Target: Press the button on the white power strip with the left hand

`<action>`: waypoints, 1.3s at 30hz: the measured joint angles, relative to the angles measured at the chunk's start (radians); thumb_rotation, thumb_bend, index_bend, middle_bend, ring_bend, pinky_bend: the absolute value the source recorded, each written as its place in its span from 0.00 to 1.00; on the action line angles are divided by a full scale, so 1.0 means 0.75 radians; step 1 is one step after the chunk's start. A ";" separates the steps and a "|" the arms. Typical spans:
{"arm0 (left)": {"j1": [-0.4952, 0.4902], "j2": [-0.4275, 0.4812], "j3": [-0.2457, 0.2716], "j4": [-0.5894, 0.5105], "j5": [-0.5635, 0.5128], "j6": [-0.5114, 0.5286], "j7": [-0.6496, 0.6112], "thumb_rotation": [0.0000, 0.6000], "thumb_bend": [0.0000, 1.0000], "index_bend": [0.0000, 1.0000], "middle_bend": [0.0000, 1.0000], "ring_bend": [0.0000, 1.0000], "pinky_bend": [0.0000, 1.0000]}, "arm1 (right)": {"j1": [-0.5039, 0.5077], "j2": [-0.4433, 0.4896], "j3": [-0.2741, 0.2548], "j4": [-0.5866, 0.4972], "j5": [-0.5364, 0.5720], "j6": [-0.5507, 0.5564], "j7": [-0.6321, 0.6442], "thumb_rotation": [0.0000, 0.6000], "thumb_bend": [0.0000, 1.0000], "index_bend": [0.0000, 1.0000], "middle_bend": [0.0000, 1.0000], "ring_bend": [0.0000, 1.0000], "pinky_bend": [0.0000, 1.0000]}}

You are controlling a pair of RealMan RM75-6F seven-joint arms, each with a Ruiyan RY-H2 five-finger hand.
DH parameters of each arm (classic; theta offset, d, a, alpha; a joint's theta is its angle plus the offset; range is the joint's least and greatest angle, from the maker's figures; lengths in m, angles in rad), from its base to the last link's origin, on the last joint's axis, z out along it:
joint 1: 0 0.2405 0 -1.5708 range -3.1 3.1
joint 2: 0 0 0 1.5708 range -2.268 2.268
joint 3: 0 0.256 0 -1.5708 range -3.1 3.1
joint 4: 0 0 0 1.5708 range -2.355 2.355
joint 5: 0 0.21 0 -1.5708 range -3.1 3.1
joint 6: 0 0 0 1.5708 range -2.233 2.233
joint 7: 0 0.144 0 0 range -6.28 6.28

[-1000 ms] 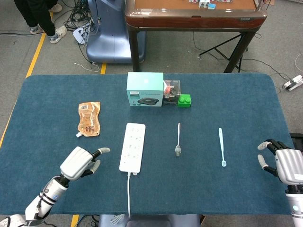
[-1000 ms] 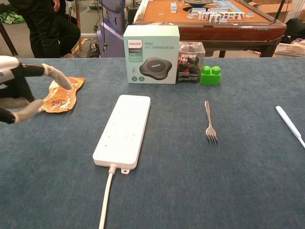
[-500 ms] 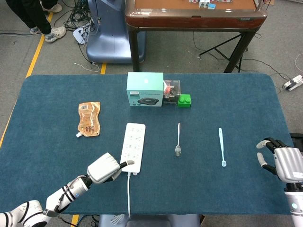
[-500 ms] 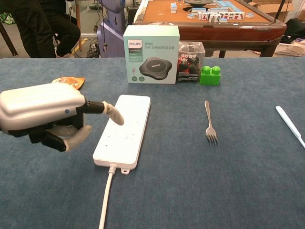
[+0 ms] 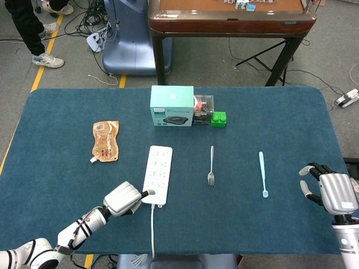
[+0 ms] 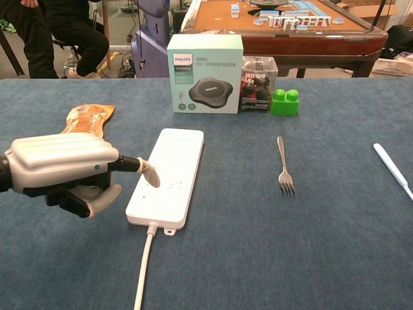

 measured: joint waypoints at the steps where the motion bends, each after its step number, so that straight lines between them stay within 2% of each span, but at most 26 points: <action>1: -0.001 -0.001 0.002 -0.001 -0.012 -0.001 0.008 1.00 0.73 0.26 1.00 1.00 1.00 | 0.001 0.000 0.001 -0.001 0.001 -0.001 -0.001 1.00 0.37 0.46 0.41 0.42 0.67; 39: -0.040 -0.086 0.046 0.021 -0.217 -0.014 0.166 1.00 0.73 0.23 1.00 1.00 1.00 | 0.020 -0.049 -0.005 0.049 0.030 -0.044 0.037 1.00 0.37 0.46 0.41 0.42 0.67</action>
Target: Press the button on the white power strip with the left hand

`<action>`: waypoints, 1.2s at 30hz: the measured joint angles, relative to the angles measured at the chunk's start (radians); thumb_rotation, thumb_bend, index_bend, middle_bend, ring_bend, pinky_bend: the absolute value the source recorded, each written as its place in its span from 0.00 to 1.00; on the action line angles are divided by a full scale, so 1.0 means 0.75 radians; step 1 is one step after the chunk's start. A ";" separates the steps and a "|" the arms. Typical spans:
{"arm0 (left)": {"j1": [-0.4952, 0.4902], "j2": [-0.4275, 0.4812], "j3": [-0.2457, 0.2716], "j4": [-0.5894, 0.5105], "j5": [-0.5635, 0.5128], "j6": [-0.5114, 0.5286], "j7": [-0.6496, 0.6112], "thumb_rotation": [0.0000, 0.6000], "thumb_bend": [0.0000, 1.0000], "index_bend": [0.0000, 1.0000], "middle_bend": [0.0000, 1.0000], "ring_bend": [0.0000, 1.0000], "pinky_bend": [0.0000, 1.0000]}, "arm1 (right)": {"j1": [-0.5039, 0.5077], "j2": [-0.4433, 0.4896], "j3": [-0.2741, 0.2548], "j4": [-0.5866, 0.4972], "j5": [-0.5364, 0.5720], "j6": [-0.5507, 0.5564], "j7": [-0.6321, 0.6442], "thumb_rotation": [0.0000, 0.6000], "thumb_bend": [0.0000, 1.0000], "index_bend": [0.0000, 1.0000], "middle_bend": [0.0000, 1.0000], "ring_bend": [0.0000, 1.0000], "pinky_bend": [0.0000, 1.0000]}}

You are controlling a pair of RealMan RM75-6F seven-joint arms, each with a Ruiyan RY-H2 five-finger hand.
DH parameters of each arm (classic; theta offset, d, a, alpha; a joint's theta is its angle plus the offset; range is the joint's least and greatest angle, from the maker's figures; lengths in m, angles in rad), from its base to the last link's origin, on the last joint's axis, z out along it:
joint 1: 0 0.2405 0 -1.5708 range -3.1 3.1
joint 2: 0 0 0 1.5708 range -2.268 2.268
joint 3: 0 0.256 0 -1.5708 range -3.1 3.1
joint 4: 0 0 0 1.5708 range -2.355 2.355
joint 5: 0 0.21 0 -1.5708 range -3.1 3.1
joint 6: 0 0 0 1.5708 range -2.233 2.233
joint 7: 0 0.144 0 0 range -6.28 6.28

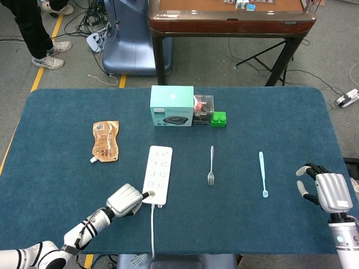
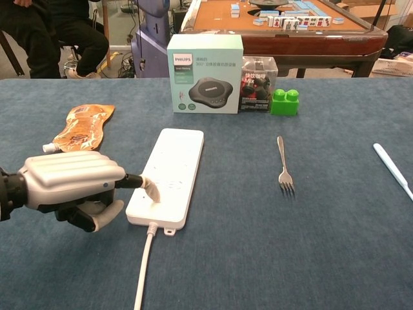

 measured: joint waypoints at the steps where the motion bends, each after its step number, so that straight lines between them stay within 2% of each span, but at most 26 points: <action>1: -0.002 0.000 0.000 -0.001 -0.008 -0.002 0.008 1.00 0.73 0.23 1.00 1.00 1.00 | 0.000 -0.001 0.000 0.001 0.000 -0.001 0.000 1.00 0.37 0.46 0.41 0.42 0.67; 15: -0.020 -0.001 0.008 -0.021 -0.074 -0.004 0.069 1.00 0.73 0.26 1.00 1.00 1.00 | 0.001 -0.008 -0.003 0.007 0.003 -0.004 0.005 1.00 0.37 0.46 0.41 0.42 0.67; 25: 0.056 0.065 -0.014 -0.084 0.012 0.204 -0.091 1.00 0.72 0.22 0.99 0.96 1.00 | 0.004 0.007 -0.001 -0.007 -0.013 0.005 0.008 1.00 0.37 0.46 0.41 0.42 0.67; 28: 0.110 0.117 -0.015 -0.104 0.030 0.299 -0.131 1.00 0.72 0.21 0.91 0.87 1.00 | 0.005 0.014 -0.005 -0.014 -0.021 0.006 0.008 1.00 0.37 0.46 0.41 0.42 0.67; 31: 0.170 0.163 -0.011 -0.112 0.037 0.393 -0.147 1.00 0.72 0.20 0.79 0.73 0.98 | 0.005 0.023 -0.007 -0.026 -0.024 0.005 0.004 1.00 0.37 0.46 0.41 0.42 0.67; 34: 0.237 0.208 -0.006 -0.115 0.034 0.490 -0.140 1.00 0.72 0.21 0.63 0.54 0.84 | 0.005 0.033 -0.008 -0.041 -0.026 0.004 -0.004 1.00 0.37 0.46 0.41 0.42 0.67; 36: 0.278 0.230 -0.005 -0.117 0.025 0.548 -0.124 1.00 0.72 0.22 0.57 0.47 0.74 | 0.007 0.041 -0.010 -0.054 -0.025 -0.002 -0.011 1.00 0.37 0.46 0.41 0.42 0.67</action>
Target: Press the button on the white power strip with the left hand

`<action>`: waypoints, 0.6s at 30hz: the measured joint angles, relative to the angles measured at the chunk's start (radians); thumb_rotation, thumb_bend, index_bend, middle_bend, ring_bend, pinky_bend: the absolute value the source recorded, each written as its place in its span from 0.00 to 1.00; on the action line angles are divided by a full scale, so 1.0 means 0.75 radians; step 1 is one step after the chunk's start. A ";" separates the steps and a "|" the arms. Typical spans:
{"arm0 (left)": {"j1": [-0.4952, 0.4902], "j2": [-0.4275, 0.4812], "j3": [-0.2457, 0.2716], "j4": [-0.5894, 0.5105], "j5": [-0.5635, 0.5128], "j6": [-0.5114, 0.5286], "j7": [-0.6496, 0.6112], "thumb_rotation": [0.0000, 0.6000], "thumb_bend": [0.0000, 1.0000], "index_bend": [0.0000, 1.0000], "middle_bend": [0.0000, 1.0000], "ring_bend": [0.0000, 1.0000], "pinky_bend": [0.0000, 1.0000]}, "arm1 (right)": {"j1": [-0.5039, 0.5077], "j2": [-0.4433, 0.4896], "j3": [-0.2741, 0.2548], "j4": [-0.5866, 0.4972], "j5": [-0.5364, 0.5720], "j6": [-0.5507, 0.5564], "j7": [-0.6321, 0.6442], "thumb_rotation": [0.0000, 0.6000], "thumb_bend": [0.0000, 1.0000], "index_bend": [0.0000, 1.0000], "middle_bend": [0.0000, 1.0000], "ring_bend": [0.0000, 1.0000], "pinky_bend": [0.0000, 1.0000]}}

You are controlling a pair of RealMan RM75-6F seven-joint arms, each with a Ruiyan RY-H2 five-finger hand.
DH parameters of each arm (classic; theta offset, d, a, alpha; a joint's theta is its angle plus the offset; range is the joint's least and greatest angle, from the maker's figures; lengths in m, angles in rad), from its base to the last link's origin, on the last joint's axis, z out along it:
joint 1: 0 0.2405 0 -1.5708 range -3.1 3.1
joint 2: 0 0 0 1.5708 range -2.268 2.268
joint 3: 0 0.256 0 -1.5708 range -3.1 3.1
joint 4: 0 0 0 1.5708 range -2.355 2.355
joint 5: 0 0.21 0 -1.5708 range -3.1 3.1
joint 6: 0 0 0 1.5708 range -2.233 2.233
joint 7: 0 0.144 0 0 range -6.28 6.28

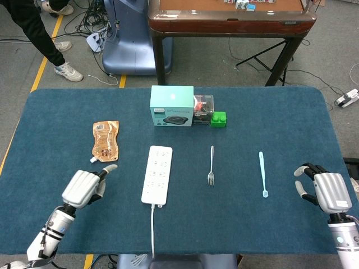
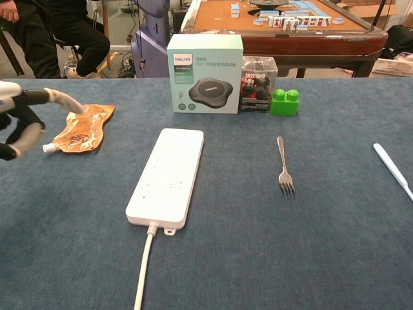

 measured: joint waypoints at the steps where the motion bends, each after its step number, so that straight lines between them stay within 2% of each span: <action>1: 0.029 0.014 0.000 -0.002 -0.010 0.039 0.010 1.00 0.72 0.24 0.54 0.44 0.69 | 0.001 0.003 -0.001 -0.006 0.002 -0.005 -0.004 1.00 0.37 0.46 0.41 0.42 0.66; 4: 0.102 0.050 -0.004 -0.009 -0.044 0.133 0.031 1.00 0.72 0.29 0.48 0.39 0.61 | 0.005 0.012 -0.006 -0.027 0.004 -0.020 -0.022 1.00 0.37 0.46 0.41 0.42 0.63; 7: 0.157 0.081 -0.006 -0.010 -0.063 0.211 0.068 1.00 0.72 0.35 0.47 0.37 0.57 | 0.006 0.015 -0.011 -0.044 0.001 -0.024 -0.041 1.00 0.37 0.46 0.41 0.42 0.60; 10: 0.214 0.111 -0.005 -0.006 -0.074 0.290 0.131 1.00 0.72 0.39 0.46 0.37 0.56 | 0.002 0.015 -0.014 -0.053 -0.004 -0.012 -0.050 1.00 0.37 0.46 0.41 0.42 0.58; 18: 0.337 0.167 0.003 -0.019 -0.116 0.395 0.252 1.00 0.72 0.42 0.46 0.37 0.56 | -0.015 0.013 -0.027 -0.070 -0.026 0.016 -0.054 1.00 0.37 0.46 0.41 0.42 0.58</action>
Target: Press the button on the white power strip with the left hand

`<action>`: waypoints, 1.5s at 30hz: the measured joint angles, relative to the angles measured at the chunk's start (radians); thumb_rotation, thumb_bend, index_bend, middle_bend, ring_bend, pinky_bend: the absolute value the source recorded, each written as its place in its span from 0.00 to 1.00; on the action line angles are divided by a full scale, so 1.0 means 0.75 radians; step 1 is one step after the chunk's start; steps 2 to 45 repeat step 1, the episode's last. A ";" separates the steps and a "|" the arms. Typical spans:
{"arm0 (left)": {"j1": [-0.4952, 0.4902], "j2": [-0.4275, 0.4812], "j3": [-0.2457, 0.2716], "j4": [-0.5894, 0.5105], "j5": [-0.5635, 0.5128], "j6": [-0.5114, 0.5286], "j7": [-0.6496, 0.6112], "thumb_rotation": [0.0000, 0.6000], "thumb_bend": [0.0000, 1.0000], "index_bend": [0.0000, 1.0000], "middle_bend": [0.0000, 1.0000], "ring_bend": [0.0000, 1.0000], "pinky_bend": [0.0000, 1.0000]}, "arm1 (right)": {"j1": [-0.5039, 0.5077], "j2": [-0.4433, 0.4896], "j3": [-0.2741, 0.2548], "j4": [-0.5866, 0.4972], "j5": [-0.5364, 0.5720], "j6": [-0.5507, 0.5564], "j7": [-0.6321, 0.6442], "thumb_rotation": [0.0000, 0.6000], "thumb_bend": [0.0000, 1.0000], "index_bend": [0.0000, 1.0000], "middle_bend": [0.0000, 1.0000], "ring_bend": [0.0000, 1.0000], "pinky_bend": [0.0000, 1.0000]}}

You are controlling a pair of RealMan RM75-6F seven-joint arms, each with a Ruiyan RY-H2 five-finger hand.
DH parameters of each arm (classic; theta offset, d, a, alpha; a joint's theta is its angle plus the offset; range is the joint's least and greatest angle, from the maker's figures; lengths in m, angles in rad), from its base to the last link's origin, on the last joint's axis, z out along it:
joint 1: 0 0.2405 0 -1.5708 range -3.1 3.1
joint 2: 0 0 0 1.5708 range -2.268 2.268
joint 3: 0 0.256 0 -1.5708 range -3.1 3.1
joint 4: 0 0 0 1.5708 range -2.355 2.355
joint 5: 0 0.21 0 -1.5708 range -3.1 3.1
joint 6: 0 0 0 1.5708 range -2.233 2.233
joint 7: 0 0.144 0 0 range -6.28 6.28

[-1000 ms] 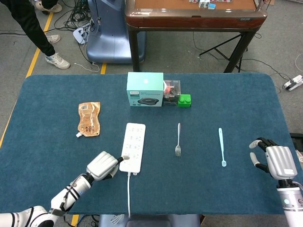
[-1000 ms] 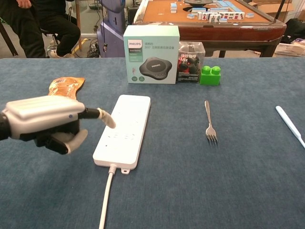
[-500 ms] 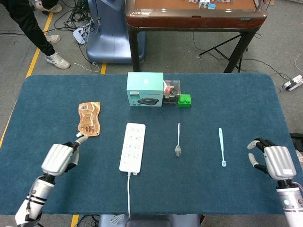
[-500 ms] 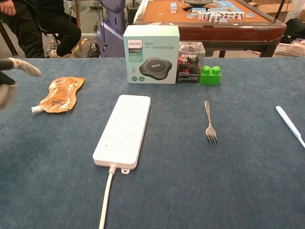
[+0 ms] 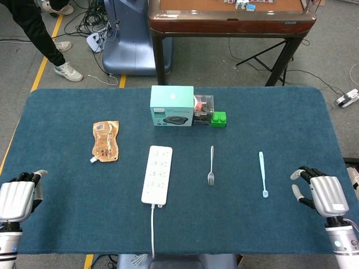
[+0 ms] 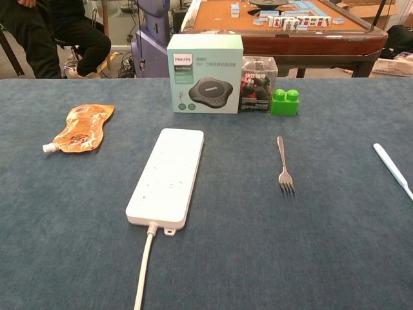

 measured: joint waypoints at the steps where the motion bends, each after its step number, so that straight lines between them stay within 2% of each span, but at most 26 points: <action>1: 0.011 0.002 0.001 -0.004 -0.001 0.003 -0.008 1.00 0.72 0.43 0.46 0.37 0.56 | -0.002 0.002 -0.002 -0.003 -0.004 0.005 -0.002 1.00 0.37 0.46 0.41 0.42 0.58; 45: 0.011 0.002 0.001 -0.004 -0.001 0.003 -0.008 1.00 0.72 0.43 0.46 0.37 0.56 | -0.002 0.002 -0.002 -0.003 -0.004 0.005 -0.002 1.00 0.37 0.46 0.41 0.42 0.58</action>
